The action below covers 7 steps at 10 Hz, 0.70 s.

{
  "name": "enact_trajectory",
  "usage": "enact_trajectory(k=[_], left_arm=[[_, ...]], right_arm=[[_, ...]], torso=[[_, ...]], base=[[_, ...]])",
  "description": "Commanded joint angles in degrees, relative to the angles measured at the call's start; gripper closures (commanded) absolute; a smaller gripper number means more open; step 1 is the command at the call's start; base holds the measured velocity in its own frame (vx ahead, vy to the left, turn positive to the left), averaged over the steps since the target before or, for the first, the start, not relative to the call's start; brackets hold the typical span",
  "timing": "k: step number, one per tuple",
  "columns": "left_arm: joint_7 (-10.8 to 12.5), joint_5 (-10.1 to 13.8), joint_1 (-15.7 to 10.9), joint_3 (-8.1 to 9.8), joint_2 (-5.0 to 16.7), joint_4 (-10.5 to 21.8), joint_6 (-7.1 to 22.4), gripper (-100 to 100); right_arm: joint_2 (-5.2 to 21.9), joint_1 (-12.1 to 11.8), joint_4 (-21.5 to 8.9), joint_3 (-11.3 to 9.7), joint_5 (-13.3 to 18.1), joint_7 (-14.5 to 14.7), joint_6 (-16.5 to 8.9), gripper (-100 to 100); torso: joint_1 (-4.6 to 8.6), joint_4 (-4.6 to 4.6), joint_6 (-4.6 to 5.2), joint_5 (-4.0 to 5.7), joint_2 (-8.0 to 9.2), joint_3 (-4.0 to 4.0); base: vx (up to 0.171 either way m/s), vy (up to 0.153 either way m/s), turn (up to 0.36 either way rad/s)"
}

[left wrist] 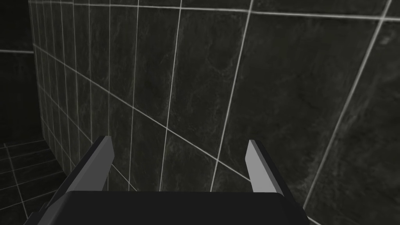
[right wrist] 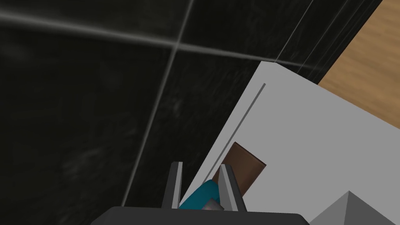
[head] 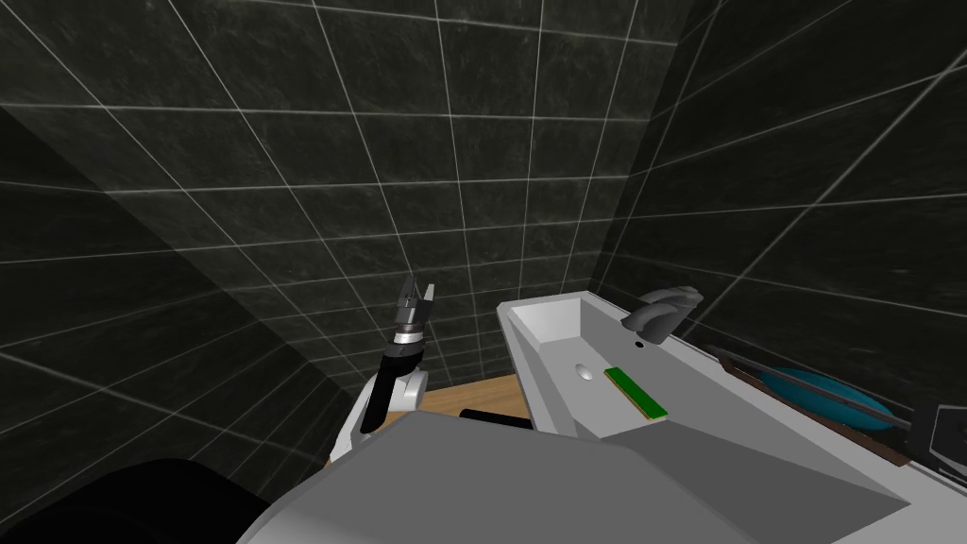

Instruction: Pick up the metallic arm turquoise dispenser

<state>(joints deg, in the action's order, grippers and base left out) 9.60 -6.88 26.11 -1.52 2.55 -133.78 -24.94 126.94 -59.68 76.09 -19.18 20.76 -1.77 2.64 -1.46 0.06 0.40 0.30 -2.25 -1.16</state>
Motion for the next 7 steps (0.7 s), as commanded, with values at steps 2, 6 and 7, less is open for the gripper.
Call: enact_trajectory(k=[2,6,7], left_arm=[[0.0,0.0,0.0,0.0,0.0,0.0,0.0,0],[0.0,0.0,0.0,-0.01,0.0,0.0,0.0,0],[0.0,0.0,0.0,-0.01,0.0,0.0,0.0,0]], right_arm=[[3.27,0.29,0.2,-1.07,-0.61,-1.15,0.83,100],[8.04,0.27,0.27,-1.96,-1.47,-2.73,2.32,100],[9.24,0.27,0.29,-2.19,-1.68,-3.13,2.69,100]], torso=[[-0.13,0.01,-0.05,-0.05,-0.06,-0.03],[-0.28,0.08,-0.11,-0.12,-0.2,-0.14],[-0.28,0.09,-0.09,-0.13,-0.18,-0.13]], base=[[0.033,0.048,-0.073],[0.034,0.05,-0.049],[0.028,0.046,-0.053]])
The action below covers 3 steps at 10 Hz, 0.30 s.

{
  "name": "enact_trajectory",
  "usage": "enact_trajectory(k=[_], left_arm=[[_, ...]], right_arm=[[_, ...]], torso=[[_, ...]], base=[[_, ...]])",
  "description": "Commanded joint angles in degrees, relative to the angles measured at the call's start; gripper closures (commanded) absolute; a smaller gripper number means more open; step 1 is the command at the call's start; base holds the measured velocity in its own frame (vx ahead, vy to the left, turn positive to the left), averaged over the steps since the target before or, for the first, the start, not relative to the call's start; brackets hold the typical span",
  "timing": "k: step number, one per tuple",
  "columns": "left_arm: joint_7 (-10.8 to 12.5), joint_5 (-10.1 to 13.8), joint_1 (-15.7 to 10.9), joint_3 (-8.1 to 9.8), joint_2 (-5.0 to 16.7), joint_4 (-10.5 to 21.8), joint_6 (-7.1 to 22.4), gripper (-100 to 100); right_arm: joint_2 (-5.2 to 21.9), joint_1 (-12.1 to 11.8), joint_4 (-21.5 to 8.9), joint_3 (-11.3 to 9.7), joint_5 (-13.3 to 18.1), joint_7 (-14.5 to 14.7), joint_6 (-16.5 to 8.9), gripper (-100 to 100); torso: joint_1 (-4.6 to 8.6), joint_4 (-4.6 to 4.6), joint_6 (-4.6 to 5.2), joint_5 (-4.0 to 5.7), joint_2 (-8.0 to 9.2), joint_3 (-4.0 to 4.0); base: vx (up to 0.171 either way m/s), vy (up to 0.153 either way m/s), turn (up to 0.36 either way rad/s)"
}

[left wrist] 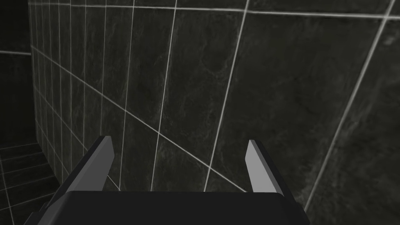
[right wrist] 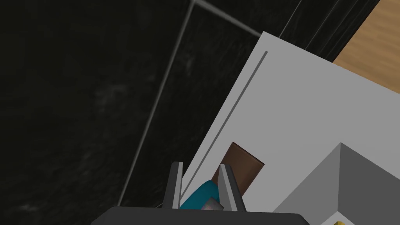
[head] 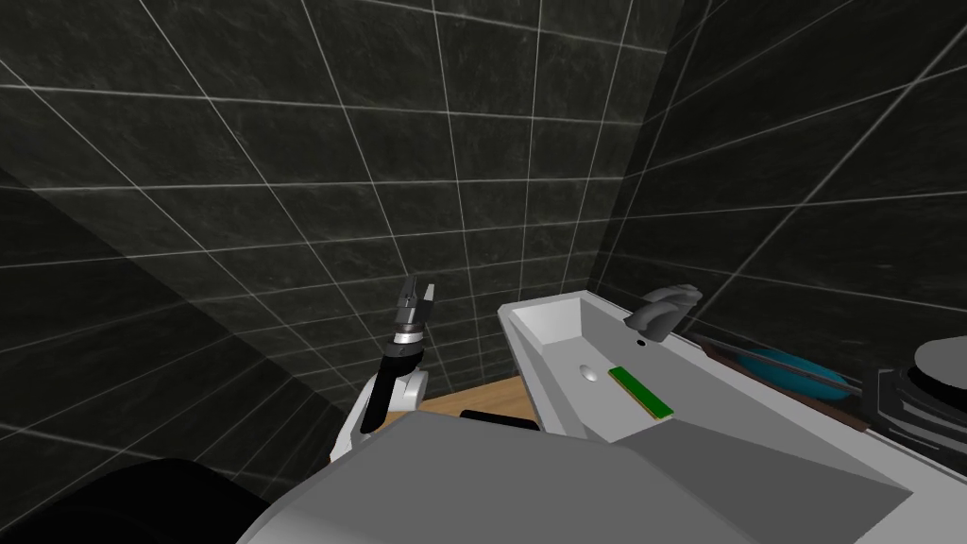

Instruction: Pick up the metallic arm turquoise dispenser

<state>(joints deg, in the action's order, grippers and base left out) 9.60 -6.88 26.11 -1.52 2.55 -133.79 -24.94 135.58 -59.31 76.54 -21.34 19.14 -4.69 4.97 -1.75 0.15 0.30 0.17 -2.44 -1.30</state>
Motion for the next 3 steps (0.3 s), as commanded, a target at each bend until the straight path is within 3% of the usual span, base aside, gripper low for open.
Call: enact_trajectory(k=[1,2,3], left_arm=[[0.0,0.0,0.0,0.0,0.0,0.0,0.0,0],[0.0,0.0,0.0,0.0,0.0,0.0,0.0,0],[0.0,0.0,0.0,0.0,0.0,0.0,0.0,0]], right_arm=[[1.79,-0.1,-0.15,-0.25,-0.28,-0.61,0.73,100],[1.13,0.04,0.02,-0.25,-0.18,-0.38,0.35,100],[1.24,0.04,0.03,-0.29,-0.2,-0.46,0.45,0]], torso=[[0.0,0.0,0.0,0.0,0.0,0.0],[-0.03,0.0,0.01,-0.01,0.01,0.0],[0.08,-0.02,0.01,0.01,0.07,0.04]], base=[[0.026,0.053,-0.054],[0.011,0.026,-0.011],[0.002,0.006,0.001]])
